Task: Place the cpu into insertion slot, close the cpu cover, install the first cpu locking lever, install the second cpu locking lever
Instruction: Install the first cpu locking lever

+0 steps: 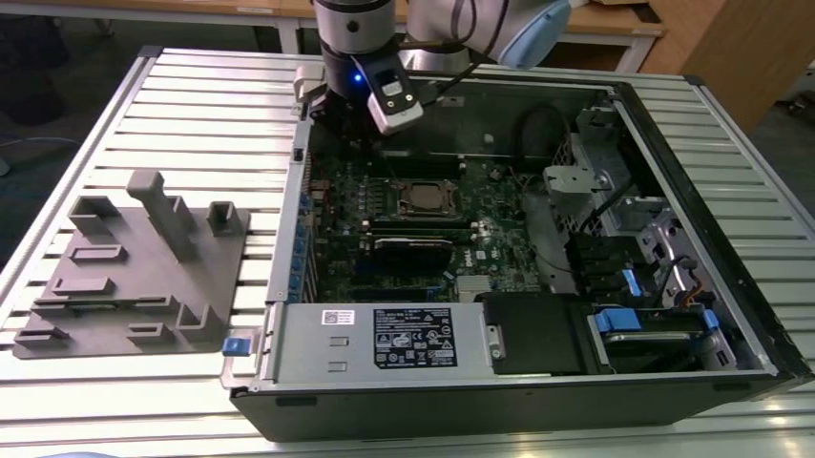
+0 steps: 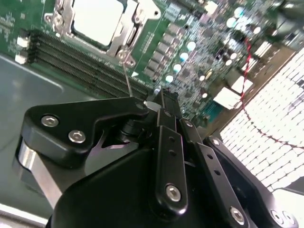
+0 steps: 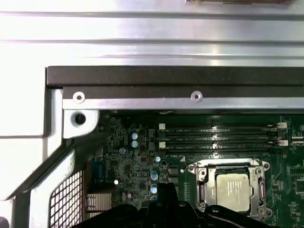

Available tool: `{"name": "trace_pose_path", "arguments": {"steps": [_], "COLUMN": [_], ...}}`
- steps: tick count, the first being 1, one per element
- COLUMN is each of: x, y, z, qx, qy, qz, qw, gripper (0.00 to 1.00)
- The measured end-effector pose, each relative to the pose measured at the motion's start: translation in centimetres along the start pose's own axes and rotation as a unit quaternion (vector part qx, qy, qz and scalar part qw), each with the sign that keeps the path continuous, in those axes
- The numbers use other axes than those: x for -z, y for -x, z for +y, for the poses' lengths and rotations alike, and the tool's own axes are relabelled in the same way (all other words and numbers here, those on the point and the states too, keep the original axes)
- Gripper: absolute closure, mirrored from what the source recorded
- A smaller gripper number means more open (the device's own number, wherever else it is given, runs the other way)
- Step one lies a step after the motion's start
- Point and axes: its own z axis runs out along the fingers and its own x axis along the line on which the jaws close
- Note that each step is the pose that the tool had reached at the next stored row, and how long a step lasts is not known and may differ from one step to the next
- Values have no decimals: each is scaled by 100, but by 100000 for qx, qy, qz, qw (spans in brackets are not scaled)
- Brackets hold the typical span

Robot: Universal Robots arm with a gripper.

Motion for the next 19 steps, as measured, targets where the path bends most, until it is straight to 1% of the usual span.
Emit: {"name": "trace_pose_path", "arguments": {"steps": [3,4,8,12,14,19], "x": [-8,-10,-16,-31,-38,-62], "y": [-1,-1,1,0,-1,29], "z": [6,9,37,103,126,150], "qx": [-94,-116,-113,-116,-115,-113], "qy": [1378,1640,1651,1650,1653,1653], "qz": [39,45,47,46,43,46], "qw": [99990,99986,99986,99986,99986,99986], "gripper": [89,89,89,89,89,89]}}
